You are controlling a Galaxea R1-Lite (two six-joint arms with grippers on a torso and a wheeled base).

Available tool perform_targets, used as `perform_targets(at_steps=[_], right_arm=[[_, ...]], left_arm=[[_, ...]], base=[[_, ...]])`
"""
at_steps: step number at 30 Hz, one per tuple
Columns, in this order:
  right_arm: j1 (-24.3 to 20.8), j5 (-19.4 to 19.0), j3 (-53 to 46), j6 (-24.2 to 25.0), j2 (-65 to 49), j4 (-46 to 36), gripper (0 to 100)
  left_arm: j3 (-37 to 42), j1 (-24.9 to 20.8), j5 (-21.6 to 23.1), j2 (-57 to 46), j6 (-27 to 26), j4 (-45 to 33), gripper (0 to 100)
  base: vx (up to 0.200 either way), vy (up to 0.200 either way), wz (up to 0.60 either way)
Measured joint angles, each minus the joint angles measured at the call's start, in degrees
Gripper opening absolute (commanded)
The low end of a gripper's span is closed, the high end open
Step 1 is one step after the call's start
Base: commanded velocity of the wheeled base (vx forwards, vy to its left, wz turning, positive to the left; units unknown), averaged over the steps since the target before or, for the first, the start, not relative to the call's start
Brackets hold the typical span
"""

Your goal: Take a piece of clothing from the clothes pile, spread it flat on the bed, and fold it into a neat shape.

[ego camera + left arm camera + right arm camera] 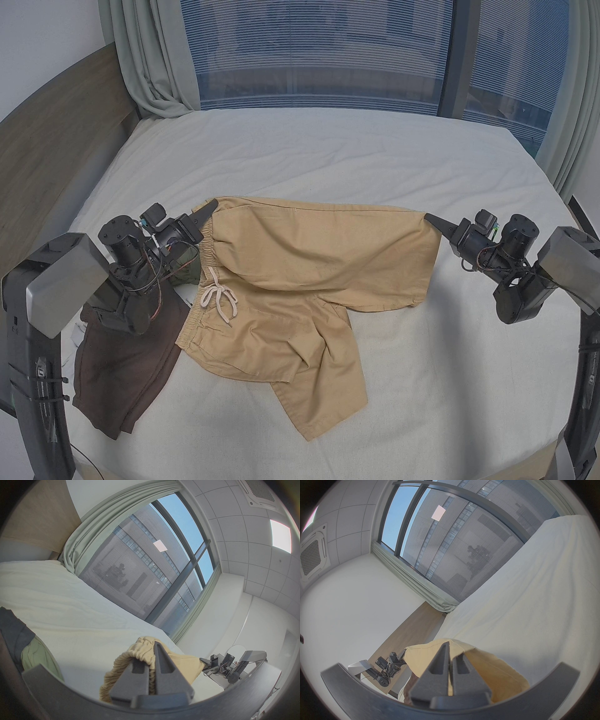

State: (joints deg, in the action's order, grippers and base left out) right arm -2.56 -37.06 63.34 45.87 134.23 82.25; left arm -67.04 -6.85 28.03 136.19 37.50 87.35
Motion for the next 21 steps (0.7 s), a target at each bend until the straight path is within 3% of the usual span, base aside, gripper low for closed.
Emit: perform_targets(at_steps=[14, 15, 16, 17, 21], right_arm=[[0.0, 0.0, 8.6, 1.5, 6.3, -0.7, 0], [0.1, 0.0, 9.1, 1.5, 6.9, -0.7, 100], [0.2, 0.0, 9.5, 1.5, 7.4, -0.7, 100], [0.3, 0.0, 9.8, 1.5, 7.8, -0.7, 100], [0.4, 0.2, 11.3, 1.5, 9.3, -0.7, 100]], left_arm=[[-9.3, 0.1, -0.2, 5.7, 3.4, -1.9, 0], [-9.7, 0.1, -0.3, 6.0, 3.4, -2.1, 0], [-10.1, 0.1, -0.5, 6.3, 3.4, -2.3, 0], [-10.5, 0.1, -0.9, 6.6, 3.4, -2.6, 100], [-12.0, 0.2, -1.5, 7.5, 3.5, -4.6, 100]], base=[[0.000, 0.000, 0.00], [0.000, 0.000, 0.00], [0.000, 0.000, 0.00], [0.000, 0.000, 0.00], [0.000, 0.000, 0.00]])
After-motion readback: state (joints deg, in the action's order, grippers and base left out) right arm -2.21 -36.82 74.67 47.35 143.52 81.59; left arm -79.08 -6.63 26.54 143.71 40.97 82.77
